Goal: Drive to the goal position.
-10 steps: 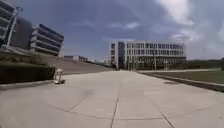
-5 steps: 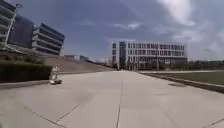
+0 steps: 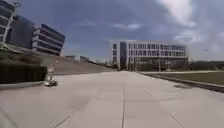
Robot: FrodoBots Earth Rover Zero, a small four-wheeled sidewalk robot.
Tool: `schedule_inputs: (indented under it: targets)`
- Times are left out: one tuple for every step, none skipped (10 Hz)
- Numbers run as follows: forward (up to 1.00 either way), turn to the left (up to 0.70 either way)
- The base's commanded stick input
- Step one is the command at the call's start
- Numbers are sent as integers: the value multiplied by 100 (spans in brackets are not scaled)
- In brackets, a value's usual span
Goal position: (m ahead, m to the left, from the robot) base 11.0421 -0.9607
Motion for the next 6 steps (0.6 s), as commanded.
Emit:
schedule_inputs:
  targets:
    - [70,0]
    - [70,-16]
    - [70,-33]
    - [70,-16]
    - [70,0]
    - [70,0]
